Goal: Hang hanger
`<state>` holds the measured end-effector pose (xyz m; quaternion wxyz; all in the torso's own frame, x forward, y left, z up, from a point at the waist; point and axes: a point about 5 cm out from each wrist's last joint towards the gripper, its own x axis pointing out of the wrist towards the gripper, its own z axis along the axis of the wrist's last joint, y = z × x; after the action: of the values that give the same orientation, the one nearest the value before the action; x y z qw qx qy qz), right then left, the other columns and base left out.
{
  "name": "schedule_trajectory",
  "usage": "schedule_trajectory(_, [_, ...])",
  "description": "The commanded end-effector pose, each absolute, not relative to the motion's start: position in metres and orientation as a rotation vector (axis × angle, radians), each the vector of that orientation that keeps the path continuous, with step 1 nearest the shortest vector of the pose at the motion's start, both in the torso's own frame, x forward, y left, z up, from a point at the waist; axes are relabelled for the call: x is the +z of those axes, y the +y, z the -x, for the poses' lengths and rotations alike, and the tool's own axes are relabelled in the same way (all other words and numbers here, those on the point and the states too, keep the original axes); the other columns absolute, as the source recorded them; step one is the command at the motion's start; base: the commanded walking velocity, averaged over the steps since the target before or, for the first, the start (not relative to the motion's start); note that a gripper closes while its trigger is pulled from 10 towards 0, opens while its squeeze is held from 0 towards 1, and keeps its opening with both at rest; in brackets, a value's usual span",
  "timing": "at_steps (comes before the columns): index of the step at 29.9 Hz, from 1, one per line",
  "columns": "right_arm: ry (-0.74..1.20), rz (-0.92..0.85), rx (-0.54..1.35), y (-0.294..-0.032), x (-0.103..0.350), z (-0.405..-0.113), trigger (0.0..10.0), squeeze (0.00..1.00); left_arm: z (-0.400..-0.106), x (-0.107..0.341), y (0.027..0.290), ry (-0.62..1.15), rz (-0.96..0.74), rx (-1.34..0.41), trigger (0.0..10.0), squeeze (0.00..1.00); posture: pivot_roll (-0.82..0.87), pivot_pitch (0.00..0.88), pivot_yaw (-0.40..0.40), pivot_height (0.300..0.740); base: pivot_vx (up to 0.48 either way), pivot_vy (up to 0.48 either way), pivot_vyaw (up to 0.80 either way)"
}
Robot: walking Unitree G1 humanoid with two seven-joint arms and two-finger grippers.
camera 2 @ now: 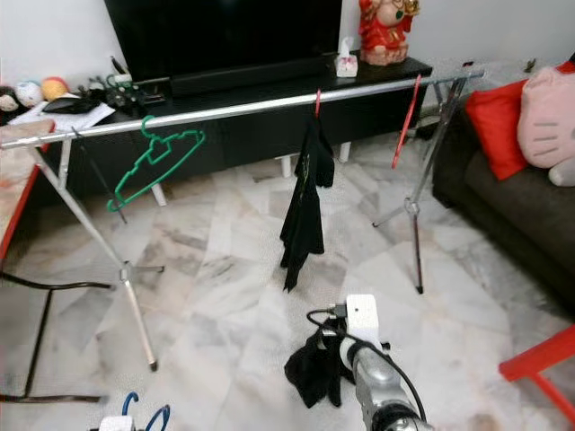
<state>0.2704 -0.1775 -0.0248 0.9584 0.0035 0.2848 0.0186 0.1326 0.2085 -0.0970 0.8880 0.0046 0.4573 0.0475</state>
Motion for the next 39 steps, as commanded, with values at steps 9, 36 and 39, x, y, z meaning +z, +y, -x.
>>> schedule_trajectory(9, [0.535, -0.019, 0.050, -0.173, -0.016, -0.280, 10.0, 0.00, -0.126, -0.100, 0.209, 0.980, -0.012, 0.097, 10.0, 0.00, -0.11, 0.000, 0.048, 0.740, -0.264, 0.000, 0.00])
schedule_trajectory(36, [0.498, 0.001, 0.144, -0.162, -0.006, -0.291, 10.0, 0.00, -0.142, -0.092, 0.212, 0.905, -0.034, 0.090, 10.0, 0.00, -0.12, 0.000, 0.047, 0.740, -0.216, 0.000, 0.00])
schedule_trajectory(39, [0.482, 0.022, 0.173, -0.160, 0.000, -0.298, 10.0, 0.00, -0.157, -0.085, 0.215, 0.843, -0.042, 0.076, 10.0, 0.00, -0.12, 0.000, 0.047, 0.740, 0.000, 0.000, 0.00])
